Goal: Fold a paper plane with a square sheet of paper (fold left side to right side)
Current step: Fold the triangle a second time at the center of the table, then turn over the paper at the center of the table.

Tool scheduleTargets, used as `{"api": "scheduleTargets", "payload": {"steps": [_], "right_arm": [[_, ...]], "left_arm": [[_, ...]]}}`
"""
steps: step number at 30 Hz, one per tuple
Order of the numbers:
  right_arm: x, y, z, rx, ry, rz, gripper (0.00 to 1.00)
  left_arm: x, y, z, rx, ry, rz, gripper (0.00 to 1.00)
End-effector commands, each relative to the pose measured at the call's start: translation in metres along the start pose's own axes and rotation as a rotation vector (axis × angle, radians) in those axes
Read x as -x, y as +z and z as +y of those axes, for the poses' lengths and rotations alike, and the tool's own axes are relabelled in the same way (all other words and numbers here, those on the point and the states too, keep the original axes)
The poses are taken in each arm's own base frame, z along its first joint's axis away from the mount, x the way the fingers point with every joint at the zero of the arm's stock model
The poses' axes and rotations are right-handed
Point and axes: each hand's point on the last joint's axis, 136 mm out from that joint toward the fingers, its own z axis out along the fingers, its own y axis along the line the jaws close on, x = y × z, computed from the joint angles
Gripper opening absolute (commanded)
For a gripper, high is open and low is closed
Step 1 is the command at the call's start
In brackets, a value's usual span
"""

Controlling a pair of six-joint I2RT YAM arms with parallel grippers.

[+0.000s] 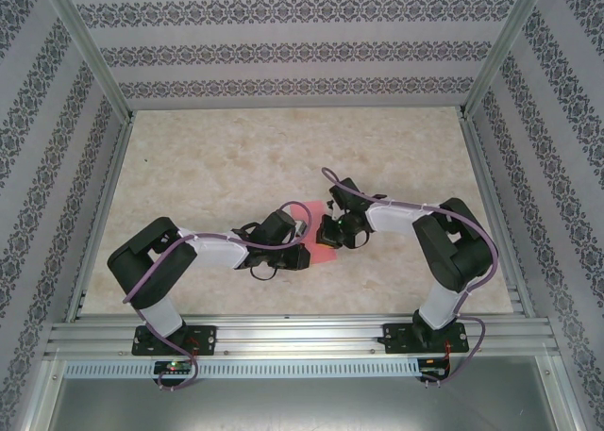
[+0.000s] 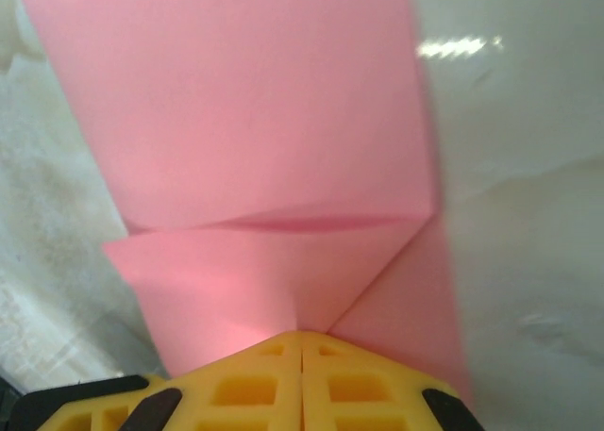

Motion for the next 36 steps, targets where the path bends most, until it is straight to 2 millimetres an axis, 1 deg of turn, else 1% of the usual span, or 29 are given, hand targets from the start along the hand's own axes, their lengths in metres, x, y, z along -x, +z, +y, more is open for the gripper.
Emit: {"api": "scheduleTargets", "payload": {"steps": [1,3,4,7,8,10,12,14,16,18,20,22,25,30,32,34,36], "right_arm": [[0.021,-0.008,-0.018,-0.082,-0.009,-0.066,0.08],[0.028,-0.015,-0.019,-0.074,-0.008,-0.092,0.08],[0.033,-0.021,-0.015,-0.048,-0.015,-0.123,0.08],[0.04,-0.042,-0.001,0.031,-0.044,-0.207,0.11],[0.041,-0.049,0.001,0.053,-0.056,-0.23,0.13],[0.041,-0.062,0.0,0.08,-0.067,-0.258,0.21],[0.039,-0.069,-0.004,0.116,-0.062,-0.267,0.26],[0.038,-0.075,-0.005,0.165,-0.062,-0.282,0.3],[0.036,-0.08,-0.007,0.204,-0.059,-0.302,0.35],[0.033,-0.081,-0.005,0.237,-0.063,-0.313,0.4],[0.031,-0.082,-0.002,0.27,-0.068,-0.324,0.44],[0.029,-0.081,0.001,0.306,-0.069,-0.327,0.48],[0.028,-0.078,0.002,0.333,-0.065,-0.322,0.52],[0.025,-0.072,0.001,0.336,-0.062,-0.3,0.53],[0.023,-0.068,0.001,0.337,-0.06,-0.284,0.53],[0.021,-0.064,0.002,0.336,-0.06,-0.27,0.53],[0.018,-0.061,0.001,0.333,-0.059,-0.258,0.53]], "left_arm": [[-0.028,0.007,0.042,0.128,-0.063,0.071,0.15],[-0.025,0.006,0.039,0.12,-0.06,0.064,0.15],[-0.023,0.005,0.035,0.107,-0.055,0.056,0.18],[-0.011,-0.003,0.018,0.062,-0.029,0.024,0.26],[-0.005,-0.008,0.01,0.048,-0.012,0.007,0.29],[0.008,-0.018,-0.005,0.022,0.013,-0.025,0.36],[0.02,-0.029,-0.016,0.0,0.027,-0.057,0.42],[0.032,-0.041,-0.022,-0.019,0.027,-0.095,0.47],[0.041,-0.053,-0.021,-0.028,0.014,-0.134,0.54],[0.047,-0.06,-0.015,-0.025,-0.003,-0.16,0.59],[0.052,-0.063,-0.008,-0.024,-0.017,-0.171,0.64],[0.056,-0.062,-0.005,-0.043,-0.028,-0.171,0.67],[0.062,-0.056,-0.004,-0.072,-0.036,-0.167,0.68],[0.072,-0.041,-0.013,-0.124,-0.023,-0.145,0.68],[0.074,-0.034,-0.011,-0.118,-0.023,-0.135,0.65],[0.077,-0.028,-0.009,-0.113,-0.029,-0.126,0.58],[0.08,-0.025,-0.012,-0.13,-0.027,-0.128,0.51]]}}
